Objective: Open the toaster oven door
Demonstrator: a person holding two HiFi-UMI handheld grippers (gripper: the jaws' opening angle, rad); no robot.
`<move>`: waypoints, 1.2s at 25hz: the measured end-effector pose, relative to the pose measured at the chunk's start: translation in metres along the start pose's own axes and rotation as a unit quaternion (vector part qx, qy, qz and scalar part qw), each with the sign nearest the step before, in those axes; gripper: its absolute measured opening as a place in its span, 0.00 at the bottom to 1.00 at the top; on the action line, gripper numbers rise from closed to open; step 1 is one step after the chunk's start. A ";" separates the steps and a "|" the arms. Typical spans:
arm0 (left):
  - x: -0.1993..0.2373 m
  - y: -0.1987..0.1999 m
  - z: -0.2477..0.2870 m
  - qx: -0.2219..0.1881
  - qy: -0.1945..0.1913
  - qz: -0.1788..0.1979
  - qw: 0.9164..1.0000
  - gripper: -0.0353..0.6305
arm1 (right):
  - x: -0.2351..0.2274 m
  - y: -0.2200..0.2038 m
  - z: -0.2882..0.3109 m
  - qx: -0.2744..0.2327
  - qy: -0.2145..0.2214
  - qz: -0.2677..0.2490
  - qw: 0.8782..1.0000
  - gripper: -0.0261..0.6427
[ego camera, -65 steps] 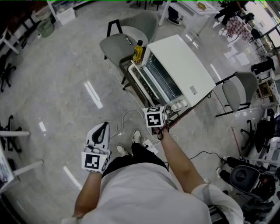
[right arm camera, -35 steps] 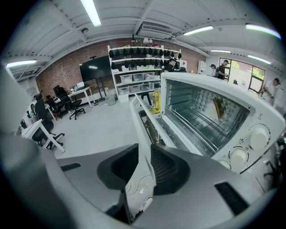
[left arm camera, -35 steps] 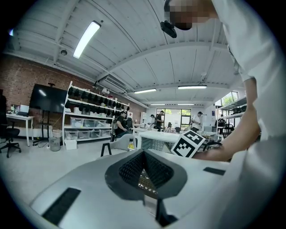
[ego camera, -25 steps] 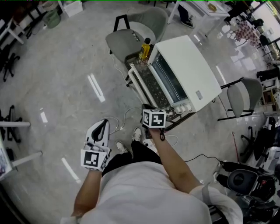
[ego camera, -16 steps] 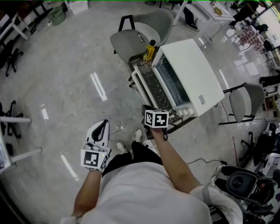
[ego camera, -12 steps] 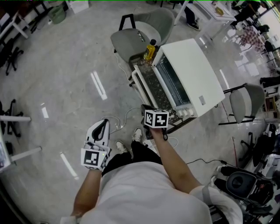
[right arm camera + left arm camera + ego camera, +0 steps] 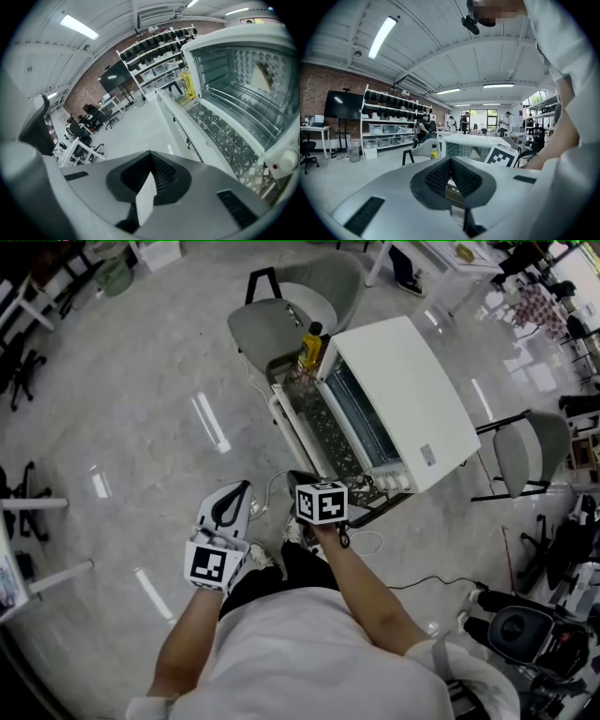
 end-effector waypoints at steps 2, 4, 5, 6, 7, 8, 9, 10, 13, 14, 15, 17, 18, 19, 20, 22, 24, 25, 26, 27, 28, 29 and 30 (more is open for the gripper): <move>-0.003 -0.001 0.007 0.001 0.000 -0.002 1.000 0.08 | 0.000 -0.004 0.004 0.004 0.011 0.002 1.000 0.07; -0.004 -0.002 0.010 0.005 0.003 -0.003 1.000 0.08 | -0.001 -0.007 0.008 0.008 0.025 0.011 1.000 0.07; -0.005 -0.003 0.011 0.007 0.005 -0.003 1.000 0.08 | -0.001 -0.007 0.010 0.011 0.036 0.019 0.999 0.07; -0.005 -0.003 0.011 0.009 0.007 -0.002 1.000 0.08 | -0.001 -0.007 0.012 0.015 0.050 0.026 0.998 0.07; -0.005 -0.004 0.011 0.011 0.010 -0.002 1.000 0.08 | -0.001 -0.008 0.014 0.021 0.066 0.028 0.997 0.07; -0.005 -0.005 0.010 0.014 0.014 -0.003 1.000 0.08 | -0.001 -0.010 0.016 0.030 0.083 0.027 0.996 0.07; -0.005 -0.006 0.009 0.017 0.018 -0.003 1.000 0.08 | 0.000 -0.013 0.018 0.040 0.101 0.025 0.994 0.07; -0.004 -0.007 0.007 0.021 0.023 -0.003 1.000 0.08 | 0.001 -0.014 0.019 0.049 0.115 0.022 0.992 0.07; 0.000 -0.011 0.001 0.030 0.039 -0.005 0.999 0.08 | 0.004 -0.019 0.022 0.064 0.132 0.014 0.989 0.07; 0.000 -0.012 0.000 0.032 0.044 -0.005 0.998 0.08 | 0.004 -0.022 0.023 0.068 0.134 0.011 0.989 0.07; 0.001 -0.012 -0.001 0.034 0.049 -0.005 0.998 0.08 | 0.004 -0.024 0.024 0.071 0.136 0.007 0.988 0.07; 0.000 -0.014 -0.001 0.037 0.055 -0.006 0.998 0.08 | 0.005 -0.029 0.026 0.078 0.140 -0.001 0.987 0.07; 0.000 -0.015 0.000 0.038 0.057 -0.006 0.998 0.08 | 0.005 -0.031 0.027 0.082 0.142 -0.005 0.986 0.07; 0.000 -0.016 0.000 0.039 0.058 -0.006 0.998 0.08 | 0.005 -0.034 0.028 0.085 0.145 -0.009 0.986 0.07; -0.001 -0.017 0.001 0.039 0.060 -0.006 0.997 0.08 | 0.005 -0.036 0.029 0.089 0.148 -0.012 0.985 0.07; -0.002 -0.018 0.002 0.038 0.063 -0.008 0.997 0.08 | 0.007 -0.039 0.031 0.095 0.155 -0.015 0.983 0.07; -0.003 -0.018 0.002 0.037 0.068 -0.010 0.997 0.08 | 0.008 -0.042 0.034 0.102 0.160 -0.012 0.982 0.07; -0.003 -0.018 0.002 0.036 0.070 -0.012 0.997 0.08 | 0.008 -0.044 0.036 0.105 0.161 -0.010 0.981 0.07; -0.003 -0.019 0.001 0.036 0.073 -0.013 0.997 0.08 | 0.008 -0.046 0.037 0.108 0.161 -0.009 0.981 0.07; -0.003 -0.020 0.001 0.035 0.075 -0.014 0.996 0.08 | 0.008 -0.048 0.040 0.111 0.160 -0.009 0.981 0.07; -0.003 -0.021 0.000 0.033 0.078 -0.016 0.996 0.08 | 0.007 -0.051 0.042 0.114 0.159 -0.010 0.981 0.07; -0.002 -0.022 -0.002 0.033 0.082 -0.017 0.996 0.08 | 0.007 -0.053 0.044 0.117 0.157 -0.012 0.981 0.07; -0.001 -0.023 -0.005 0.034 0.085 -0.019 0.996 0.08 | 0.007 -0.056 0.046 0.120 0.156 -0.013 0.980 0.07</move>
Point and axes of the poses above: the fingertips, and each gripper's own axes: z forward along the fingers, x to its left, y out of its top, the point moved 5 cm from there along -z, backward along the fingers, and after that the axes turned 10 degrees about -x, right-handed, at the moved point
